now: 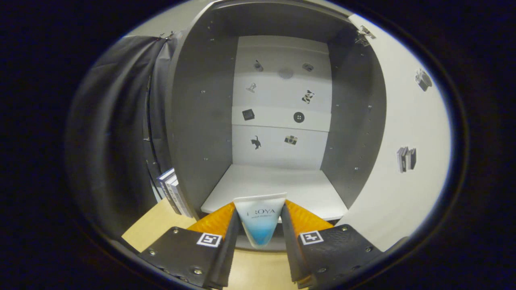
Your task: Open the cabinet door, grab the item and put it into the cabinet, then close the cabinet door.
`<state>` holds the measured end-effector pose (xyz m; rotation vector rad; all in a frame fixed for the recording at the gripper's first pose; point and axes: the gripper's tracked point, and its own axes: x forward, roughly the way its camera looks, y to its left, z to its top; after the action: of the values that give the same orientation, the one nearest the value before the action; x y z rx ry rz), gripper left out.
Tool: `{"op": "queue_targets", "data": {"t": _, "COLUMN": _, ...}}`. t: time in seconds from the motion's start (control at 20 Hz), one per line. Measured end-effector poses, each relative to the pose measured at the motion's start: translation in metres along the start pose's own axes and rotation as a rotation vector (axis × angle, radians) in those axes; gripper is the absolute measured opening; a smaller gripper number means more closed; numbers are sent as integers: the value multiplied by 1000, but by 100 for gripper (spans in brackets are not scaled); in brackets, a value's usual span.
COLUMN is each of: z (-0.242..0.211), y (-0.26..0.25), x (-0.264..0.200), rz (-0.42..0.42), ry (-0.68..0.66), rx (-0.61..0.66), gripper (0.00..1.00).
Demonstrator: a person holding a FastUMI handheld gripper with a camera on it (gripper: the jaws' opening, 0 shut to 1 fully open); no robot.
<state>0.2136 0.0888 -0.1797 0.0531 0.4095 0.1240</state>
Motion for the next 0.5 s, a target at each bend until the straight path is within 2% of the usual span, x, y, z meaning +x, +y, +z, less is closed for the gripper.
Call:
{"op": "queue_targets", "data": {"t": 0.3, "z": 28, "y": -12, "x": 53, "rz": -20, "ry": -30, "rx": 52, "gripper": 56}}
{"op": "queue_targets", "data": {"t": 0.5, "z": 25, "y": -26, "x": 92, "rz": -64, "ry": -18, "rx": 50, "gripper": 56}}
